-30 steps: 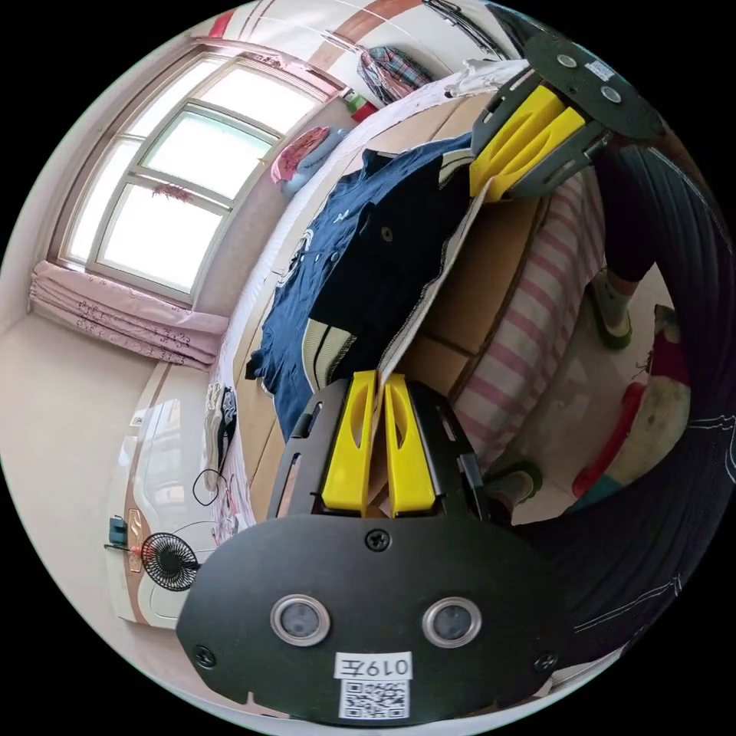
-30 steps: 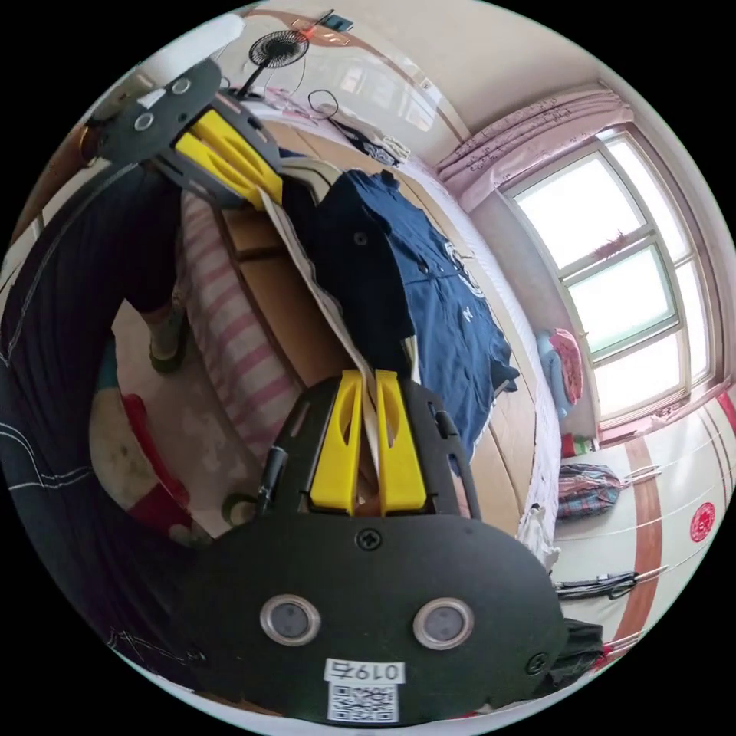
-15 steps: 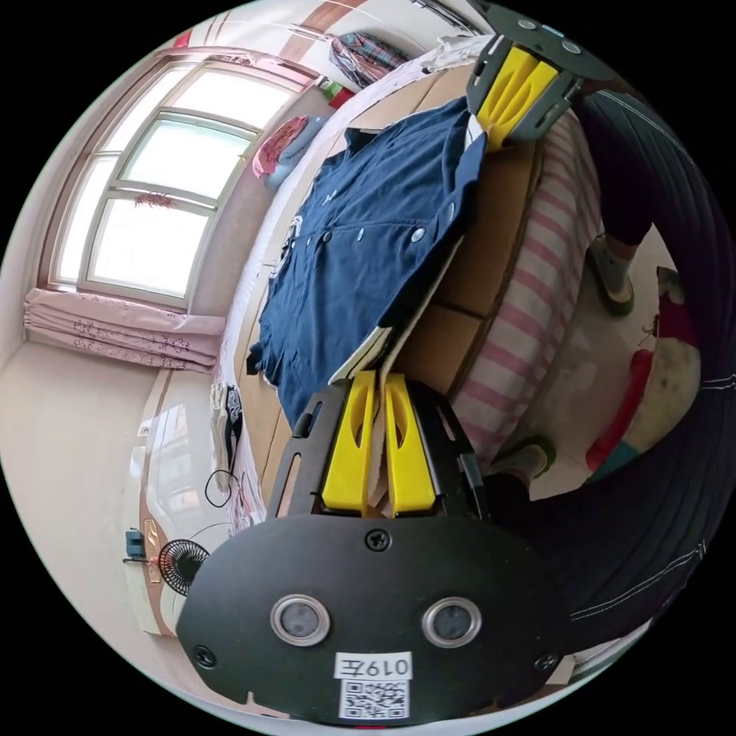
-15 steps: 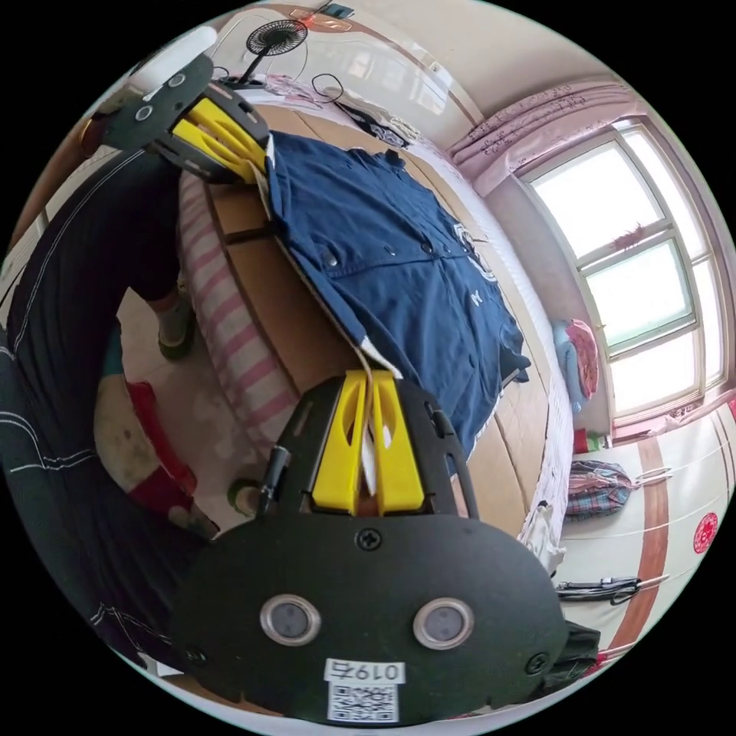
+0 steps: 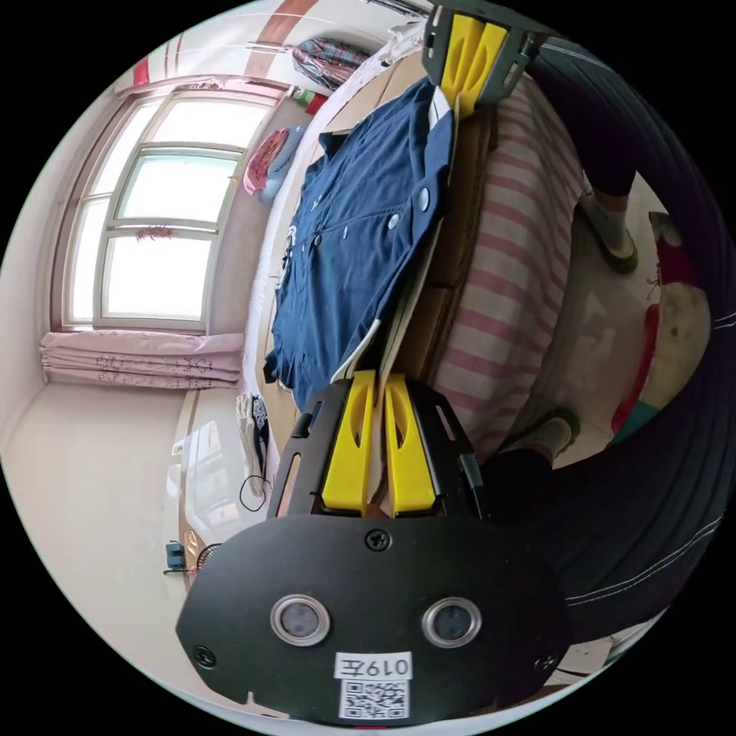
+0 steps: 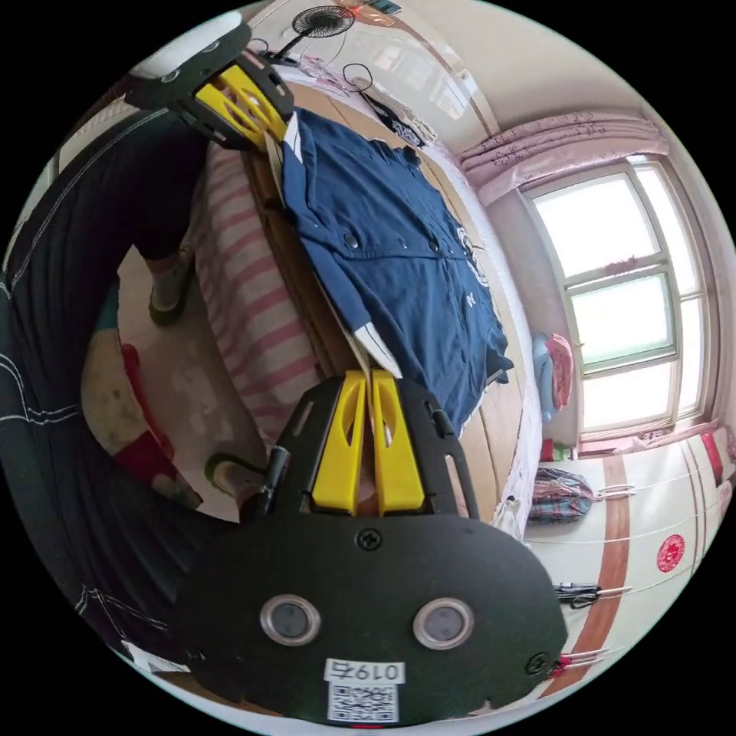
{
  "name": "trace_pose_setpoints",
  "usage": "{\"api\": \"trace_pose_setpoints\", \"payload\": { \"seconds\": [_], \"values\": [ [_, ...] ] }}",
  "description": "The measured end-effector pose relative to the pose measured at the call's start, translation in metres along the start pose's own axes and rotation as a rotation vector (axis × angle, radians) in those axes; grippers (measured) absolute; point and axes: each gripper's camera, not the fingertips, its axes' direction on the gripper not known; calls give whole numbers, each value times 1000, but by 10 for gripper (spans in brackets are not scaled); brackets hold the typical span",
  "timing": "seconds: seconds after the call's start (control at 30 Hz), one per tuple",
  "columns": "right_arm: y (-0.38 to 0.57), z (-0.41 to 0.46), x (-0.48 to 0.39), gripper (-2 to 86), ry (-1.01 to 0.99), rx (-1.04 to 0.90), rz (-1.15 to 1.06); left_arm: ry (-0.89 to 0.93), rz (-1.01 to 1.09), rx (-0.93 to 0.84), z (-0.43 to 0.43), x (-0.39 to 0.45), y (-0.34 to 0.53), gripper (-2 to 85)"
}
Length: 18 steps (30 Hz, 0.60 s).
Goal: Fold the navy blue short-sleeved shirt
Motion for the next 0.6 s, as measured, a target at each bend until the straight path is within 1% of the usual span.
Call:
{"api": "trace_pose_setpoints", "payload": {
  "seconds": [0.07, 0.17, 0.27, 0.4, 0.6],
  "values": [
    [-4, 0, -19, -8, 162, -52, -58, -34, 3, -19, -3, 4, -1, 6],
    [-2, -1, -31, -9, 267, -98, -88, -36, -10, -47, -8, 4, 3, 5],
    [5, -5, -32, -9, 248, -118, -61, -65, 1, -88, -8, 5, 12, 4],
    [11, -7, -37, -9, 318, -170, -79, -119, 30, -155, -4, 9, 27, 4],
    [15, -26, -31, -9, 199, -153, -70, -55, 12, -125, -5, -3, 46, 6]
  ]
}}
